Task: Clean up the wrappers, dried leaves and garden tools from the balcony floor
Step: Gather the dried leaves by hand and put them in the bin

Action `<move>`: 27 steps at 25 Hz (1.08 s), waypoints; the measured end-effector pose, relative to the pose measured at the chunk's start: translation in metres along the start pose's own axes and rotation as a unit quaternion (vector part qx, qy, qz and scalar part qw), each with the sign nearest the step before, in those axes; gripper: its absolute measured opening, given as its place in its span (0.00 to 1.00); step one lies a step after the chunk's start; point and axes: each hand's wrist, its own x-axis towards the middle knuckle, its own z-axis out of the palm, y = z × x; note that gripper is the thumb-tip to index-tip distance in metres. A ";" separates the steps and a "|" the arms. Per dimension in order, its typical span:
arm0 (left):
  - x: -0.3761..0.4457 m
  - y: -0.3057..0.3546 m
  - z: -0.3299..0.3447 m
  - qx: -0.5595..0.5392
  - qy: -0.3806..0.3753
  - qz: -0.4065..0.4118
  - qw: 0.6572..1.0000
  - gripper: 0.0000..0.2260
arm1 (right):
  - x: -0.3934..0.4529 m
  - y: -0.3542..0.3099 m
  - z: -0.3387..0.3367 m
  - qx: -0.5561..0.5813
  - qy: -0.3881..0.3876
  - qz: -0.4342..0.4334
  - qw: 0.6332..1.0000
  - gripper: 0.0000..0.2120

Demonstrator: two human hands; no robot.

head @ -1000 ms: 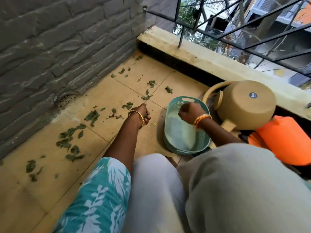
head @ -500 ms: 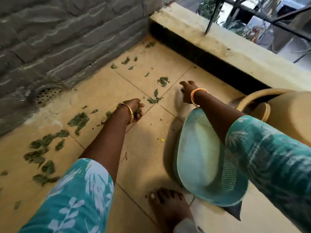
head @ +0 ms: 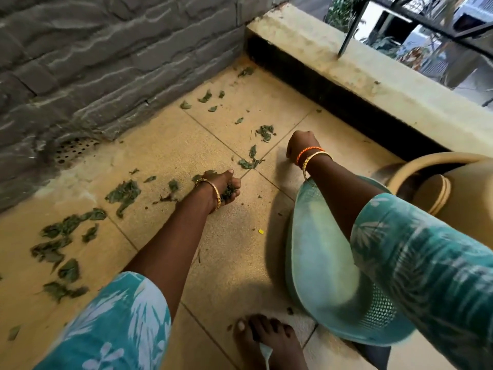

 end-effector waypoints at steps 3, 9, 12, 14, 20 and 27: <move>-0.002 0.003 0.006 -0.037 -0.010 0.000 0.999 0.16 | -0.017 -0.018 -0.021 0.166 -0.010 -0.004 0.986 0.10; -0.010 0.008 0.017 -0.070 -0.009 0.007 0.998 0.20 | -0.070 -0.082 -0.014 0.238 -0.099 -0.063 0.964 0.09; -0.012 0.009 0.014 -0.046 -0.012 -0.011 0.999 0.18 | -0.079 -0.100 0.004 0.178 -0.044 -0.072 0.980 0.10; -0.006 0.008 0.009 -0.050 -0.006 -0.022 0.998 0.14 | -0.078 -0.104 0.013 0.196 -0.030 -0.057 0.978 0.11; 0.007 0.004 -0.028 -0.037 0.082 0.013 0.996 0.17 | -0.041 -0.092 0.026 0.179 -0.048 0.023 0.982 0.24; 0.006 0.000 -0.054 0.004 0.069 0.012 0.998 0.15 | -0.041 -0.092 0.055 0.014 -0.024 -0.123 0.992 0.18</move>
